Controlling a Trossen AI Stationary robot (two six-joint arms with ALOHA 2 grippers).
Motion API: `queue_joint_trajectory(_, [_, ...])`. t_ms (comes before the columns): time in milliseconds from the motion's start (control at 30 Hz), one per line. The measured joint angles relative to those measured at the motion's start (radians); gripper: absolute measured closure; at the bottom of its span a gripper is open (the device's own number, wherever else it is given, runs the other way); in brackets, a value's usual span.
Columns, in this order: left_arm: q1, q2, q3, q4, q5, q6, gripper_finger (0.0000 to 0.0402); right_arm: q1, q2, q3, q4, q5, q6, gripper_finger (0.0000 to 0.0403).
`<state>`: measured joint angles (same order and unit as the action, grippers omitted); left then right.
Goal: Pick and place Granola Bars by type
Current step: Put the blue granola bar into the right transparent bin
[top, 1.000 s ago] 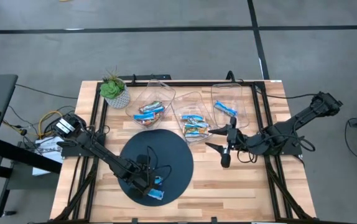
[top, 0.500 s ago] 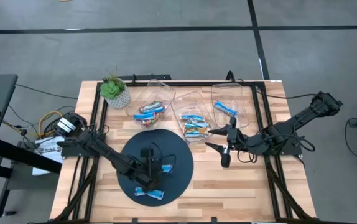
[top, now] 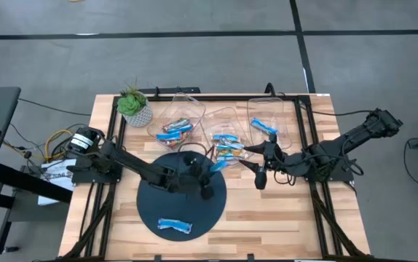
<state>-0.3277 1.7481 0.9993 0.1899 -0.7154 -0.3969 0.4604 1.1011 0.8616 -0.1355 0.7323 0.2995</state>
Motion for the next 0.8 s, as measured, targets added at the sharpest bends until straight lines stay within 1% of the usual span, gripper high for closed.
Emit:
queue_joint_trajectory(167, [0.050, 0.000, 0.000, 0.269, 0.032, 0.126, 0.0317, -0.031, 0.000, 0.000, 0.000, 0.000, -0.001, 0.0184])
queue_joint_trajectory(300, [0.083, -0.001, 0.001, 0.415, 0.076, 0.189, 0.0317, -0.053, 0.000, 0.000, 0.001, -0.014, -0.001, 0.0184])
queue_joint_trajectory(533, [0.139, -0.001, 0.001, 0.532, 0.211, 0.212, 0.0317, -0.111, 0.000, 0.000, 0.019, -0.126, -0.001, 0.0184])
queue_joint_trajectory(633, [0.154, -0.001, 0.001, 0.565, 0.243, 0.212, 0.0317, -0.130, 0.000, 0.000, 0.040, -0.149, -0.001, 0.0184])
queue_joint_trajectory(800, [0.172, -0.001, 0.001, 0.605, 0.316, 0.217, 0.0317, -0.160, 0.000, 0.000, 0.080, -0.230, -0.019, 0.0184])
